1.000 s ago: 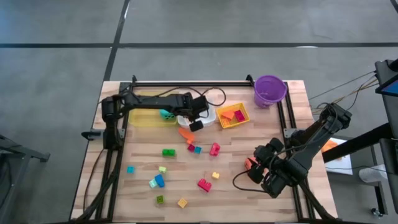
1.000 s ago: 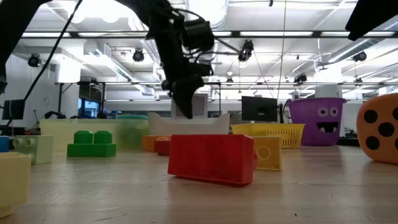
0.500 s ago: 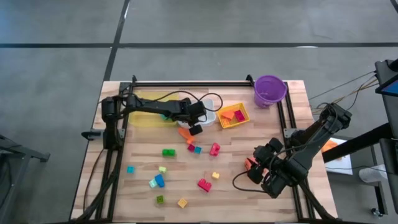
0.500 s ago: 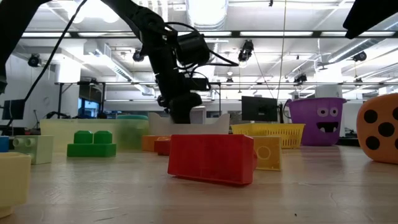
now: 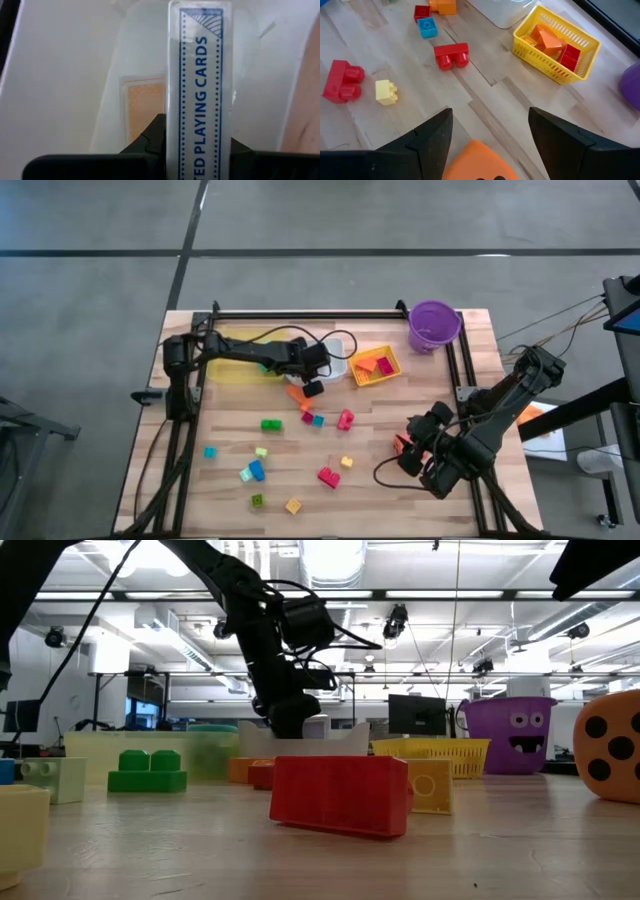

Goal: Pick & Place Toys
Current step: Put the blue playing cards box into the white bin

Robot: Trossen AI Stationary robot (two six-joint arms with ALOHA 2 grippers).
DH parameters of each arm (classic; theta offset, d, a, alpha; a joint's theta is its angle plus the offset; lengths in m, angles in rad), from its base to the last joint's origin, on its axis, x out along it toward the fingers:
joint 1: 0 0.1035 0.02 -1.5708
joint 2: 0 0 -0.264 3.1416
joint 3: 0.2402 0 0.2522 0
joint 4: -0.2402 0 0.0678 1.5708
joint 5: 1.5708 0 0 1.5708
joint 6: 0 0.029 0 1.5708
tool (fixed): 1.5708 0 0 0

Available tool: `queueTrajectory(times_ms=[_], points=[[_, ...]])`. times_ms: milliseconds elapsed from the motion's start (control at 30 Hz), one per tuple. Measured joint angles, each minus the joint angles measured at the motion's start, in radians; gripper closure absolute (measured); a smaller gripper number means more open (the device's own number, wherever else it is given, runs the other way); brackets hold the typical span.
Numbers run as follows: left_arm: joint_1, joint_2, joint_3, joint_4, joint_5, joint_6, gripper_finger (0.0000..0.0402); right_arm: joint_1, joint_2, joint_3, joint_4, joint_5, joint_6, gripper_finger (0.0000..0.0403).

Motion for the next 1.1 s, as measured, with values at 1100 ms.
queueTrajectory(times_ms=[1100], points=[[0.005,-0.001,-0.009,-0.006,0.022,-0.033,0.0296,0.000,0.000,0.000,0.002,0.014,-0.002,0.0145]])
